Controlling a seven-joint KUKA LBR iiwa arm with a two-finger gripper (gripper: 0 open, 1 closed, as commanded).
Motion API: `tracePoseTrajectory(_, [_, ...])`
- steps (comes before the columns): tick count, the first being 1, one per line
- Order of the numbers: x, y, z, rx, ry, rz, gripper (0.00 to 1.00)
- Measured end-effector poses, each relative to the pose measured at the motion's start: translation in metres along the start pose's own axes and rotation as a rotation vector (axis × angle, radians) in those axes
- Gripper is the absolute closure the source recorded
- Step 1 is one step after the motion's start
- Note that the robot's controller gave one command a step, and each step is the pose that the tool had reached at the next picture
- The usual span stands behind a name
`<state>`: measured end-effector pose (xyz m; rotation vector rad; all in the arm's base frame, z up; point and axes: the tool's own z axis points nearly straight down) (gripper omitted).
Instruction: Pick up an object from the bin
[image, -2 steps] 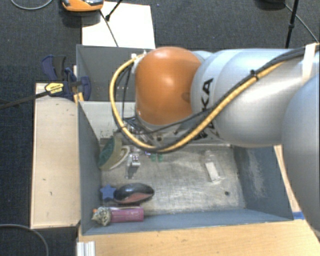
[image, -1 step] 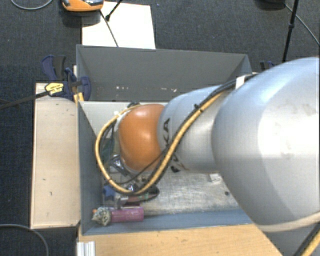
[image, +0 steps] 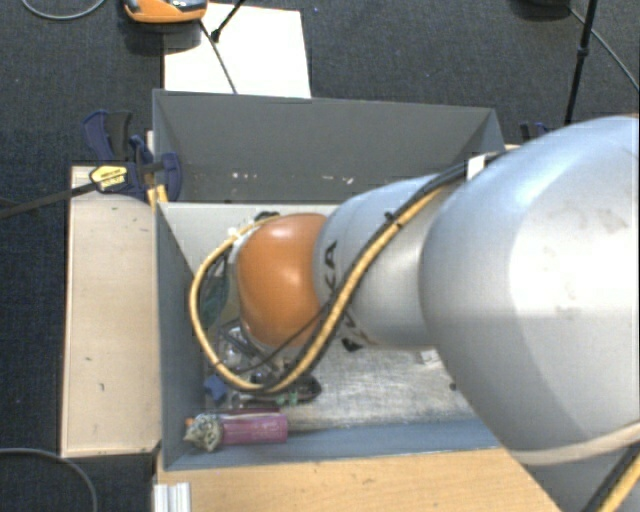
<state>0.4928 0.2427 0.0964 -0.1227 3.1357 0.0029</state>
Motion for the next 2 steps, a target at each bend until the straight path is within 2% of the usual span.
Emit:
tracePoseTrajectory(1, [-0.007,-0.010,-0.071,-0.001,-0.005,-0.015,1.00])
tracePoseTrajectory(2, [-0.005,-0.013,-0.143,-0.002,-0.006,0.009,1.00])
